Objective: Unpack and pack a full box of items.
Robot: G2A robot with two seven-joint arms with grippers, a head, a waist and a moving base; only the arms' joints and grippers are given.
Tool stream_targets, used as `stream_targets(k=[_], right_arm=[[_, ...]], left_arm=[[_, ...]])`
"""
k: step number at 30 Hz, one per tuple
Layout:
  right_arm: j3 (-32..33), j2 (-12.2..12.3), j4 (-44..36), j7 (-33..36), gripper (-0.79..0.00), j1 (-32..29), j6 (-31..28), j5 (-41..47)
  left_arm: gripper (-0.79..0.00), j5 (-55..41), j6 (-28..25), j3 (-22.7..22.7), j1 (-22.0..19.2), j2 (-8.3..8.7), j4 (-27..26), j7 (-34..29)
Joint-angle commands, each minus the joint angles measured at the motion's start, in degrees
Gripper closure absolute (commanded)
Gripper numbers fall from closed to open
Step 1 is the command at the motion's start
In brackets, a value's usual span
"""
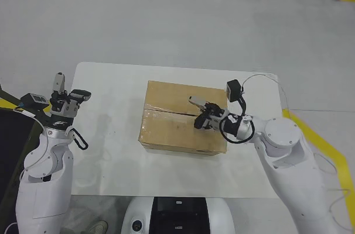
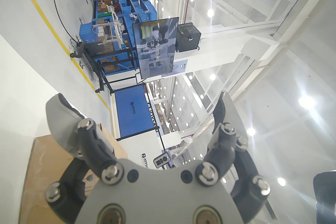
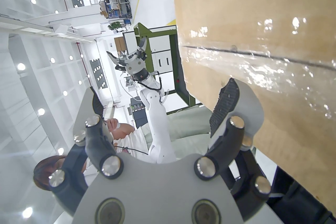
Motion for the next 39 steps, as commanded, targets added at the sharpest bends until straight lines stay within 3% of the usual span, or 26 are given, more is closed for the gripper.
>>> stream_targets(k=[1,14,35,36,37,39], right_arm=[[0.6,0.3,-0.9,0.6,-0.785,-1.3,1.5,-0.4],[6.6,2.0,-4.8,-2.8,-0.785,-9.7,5.5,-1.4],[13.0,3.3,-5.6,-8.7,-0.785,-13.9,5.3,-1.1],[13.1,3.4,-5.7,-8.8,-0.671,-13.9,5.4,-1.3],[13.1,3.4,-5.8,-8.8,-0.483,-14.0,5.5,-1.3],[13.2,3.5,-6.0,-9.0,-0.280,-14.1,6.1,-1.8]], left_arm=[[-0.785,0.0,0.0,0.0,0.0,0.00,0.0,0.0],[-0.785,0.0,0.0,0.0,0.0,0.00,0.0,0.0],[-0.785,0.0,0.0,0.0,0.0,0.00,0.0,0.0],[-0.785,0.0,0.0,0.0,0.0,0.00,0.0,0.0],[-0.785,0.0,0.0,0.0,0.0,0.00,0.0,0.0],[-0.785,0.0,0.0,0.0,0.0,0.00,0.0,0.0]])
